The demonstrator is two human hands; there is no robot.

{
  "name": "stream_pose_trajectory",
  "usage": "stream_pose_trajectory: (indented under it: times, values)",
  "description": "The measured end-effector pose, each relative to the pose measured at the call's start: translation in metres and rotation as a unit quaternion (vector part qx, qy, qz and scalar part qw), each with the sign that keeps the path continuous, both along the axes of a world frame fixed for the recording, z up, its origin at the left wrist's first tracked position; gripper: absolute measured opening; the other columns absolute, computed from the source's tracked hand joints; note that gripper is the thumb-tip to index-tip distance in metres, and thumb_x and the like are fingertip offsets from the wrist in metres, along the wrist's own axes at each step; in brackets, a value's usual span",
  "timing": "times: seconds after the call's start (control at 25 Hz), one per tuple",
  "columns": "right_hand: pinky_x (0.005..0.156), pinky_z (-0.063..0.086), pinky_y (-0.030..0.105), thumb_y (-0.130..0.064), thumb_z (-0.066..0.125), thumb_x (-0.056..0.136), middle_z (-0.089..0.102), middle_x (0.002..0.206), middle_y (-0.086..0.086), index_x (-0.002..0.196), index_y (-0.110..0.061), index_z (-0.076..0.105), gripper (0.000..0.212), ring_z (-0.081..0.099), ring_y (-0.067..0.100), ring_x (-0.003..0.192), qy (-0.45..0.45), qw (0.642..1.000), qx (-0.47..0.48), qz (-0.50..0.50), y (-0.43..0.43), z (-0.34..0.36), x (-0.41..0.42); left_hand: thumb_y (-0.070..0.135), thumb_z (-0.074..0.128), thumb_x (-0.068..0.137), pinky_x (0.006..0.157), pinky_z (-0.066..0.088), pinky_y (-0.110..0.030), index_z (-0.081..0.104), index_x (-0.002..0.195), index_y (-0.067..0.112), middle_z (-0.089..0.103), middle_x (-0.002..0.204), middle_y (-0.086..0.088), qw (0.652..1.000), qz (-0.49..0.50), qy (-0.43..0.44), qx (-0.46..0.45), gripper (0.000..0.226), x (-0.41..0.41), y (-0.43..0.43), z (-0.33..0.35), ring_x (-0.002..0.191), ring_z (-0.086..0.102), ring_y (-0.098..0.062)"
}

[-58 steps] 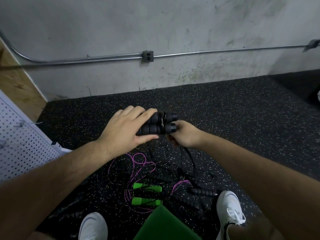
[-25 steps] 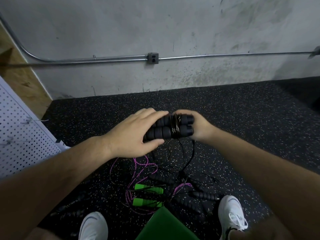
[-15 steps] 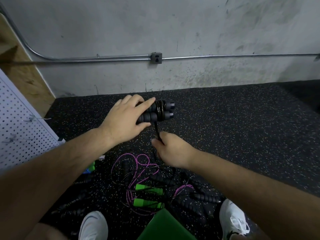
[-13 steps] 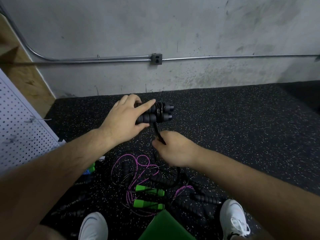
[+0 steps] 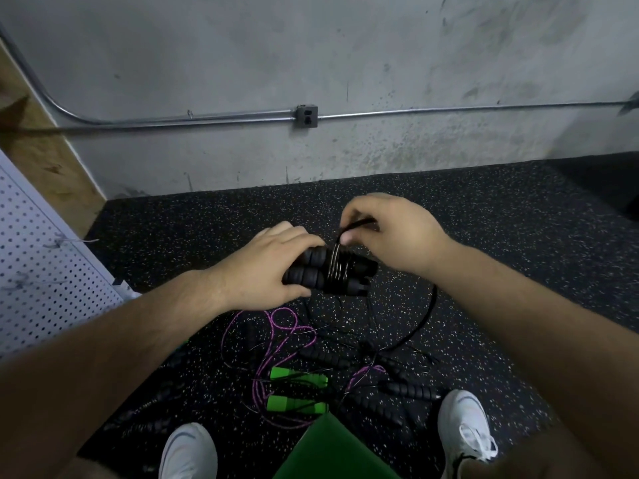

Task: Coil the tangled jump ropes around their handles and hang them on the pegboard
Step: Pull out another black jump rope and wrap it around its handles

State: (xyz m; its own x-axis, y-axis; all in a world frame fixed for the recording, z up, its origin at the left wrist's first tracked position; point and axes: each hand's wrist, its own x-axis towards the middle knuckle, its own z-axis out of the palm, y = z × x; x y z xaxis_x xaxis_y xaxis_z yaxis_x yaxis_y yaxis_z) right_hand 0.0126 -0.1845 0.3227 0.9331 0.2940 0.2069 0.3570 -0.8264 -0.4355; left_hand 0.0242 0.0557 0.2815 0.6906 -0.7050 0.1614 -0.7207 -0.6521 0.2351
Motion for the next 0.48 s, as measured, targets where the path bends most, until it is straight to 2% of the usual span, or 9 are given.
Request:
stream_pose_trajectory:
  times: [0.12,0.2,0.24,0.28,0.36,0.48]
  values:
    - [0.087,0.052,0.028,-0.02,0.073,0.089,0.071,0.092,-0.009,0.092,-0.021,0.071,0.004,0.066,0.008,0.088,0.106,0.977,0.178,0.039,-0.018,-0.012,0.015,0.041,0.083,0.077,0.1,0.036,-0.025,0.052,0.132,0.029,0.051,0.111,0.02,0.996,-0.02,0.039,-0.075,0.064,-0.01,-0.007,0.012,0.108,0.042,-0.006]
    - [0.079,0.053,0.024,-0.003,0.063,0.094,0.069,0.088,0.001,0.091,-0.008,0.067,0.007,0.066,0.006,0.08,0.184,0.941,0.282,0.038,-0.02,-0.022,0.012,0.041,0.084,0.075,0.098,0.037,-0.024,0.054,0.131,0.029,0.053,0.11,0.018,0.989,0.003,0.046,-0.139,0.064,-0.014,-0.011,0.02,0.109,0.044,-0.007]
    - [0.074,0.052,0.022,0.002,0.057,0.097,0.066,0.084,0.003,0.087,-0.007,0.064,0.015,0.064,0.002,0.073,0.222,0.931,0.289,0.026,-0.016,-0.028,0.009,0.041,0.083,0.075,0.098,0.037,-0.025,0.054,0.132,0.03,0.054,0.111,0.017,0.986,0.02,0.038,-0.16,0.065,-0.015,-0.012,0.022,0.11,0.044,-0.007]
    - [0.069,0.05,0.021,-0.001,0.05,0.101,0.064,0.079,0.003,0.083,-0.01,0.062,0.023,0.061,0.001,0.065,0.244,0.936,0.255,0.011,-0.007,-0.035,0.003,0.041,0.083,0.075,0.099,0.037,-0.026,0.055,0.132,0.029,0.054,0.111,0.017,0.984,0.036,0.025,-0.171,0.065,-0.015,-0.014,0.023,0.109,0.044,-0.008]
    - [0.064,0.049,0.026,-0.021,0.038,0.108,0.067,0.079,0.01,0.082,-0.016,0.063,0.036,0.058,0.01,0.063,0.267,0.95,0.165,0.002,0.013,-0.05,-0.008,0.04,0.083,0.075,0.101,0.038,-0.029,0.055,0.134,0.028,0.053,0.111,0.016,0.983,0.064,-0.001,-0.173,0.066,-0.01,-0.015,0.022,0.109,0.043,-0.008]
    - [0.053,0.047,0.025,-0.041,0.032,0.108,0.063,0.08,0.01,0.105,-0.016,0.058,0.036,0.055,0.015,0.058,0.312,0.939,0.146,0.009,0.042,-0.061,-0.025,0.037,0.082,0.077,0.104,0.037,-0.033,0.052,0.137,0.025,0.052,0.115,0.012,0.981,0.115,-0.036,-0.152,0.068,0.001,-0.014,0.016,0.111,0.04,-0.011]
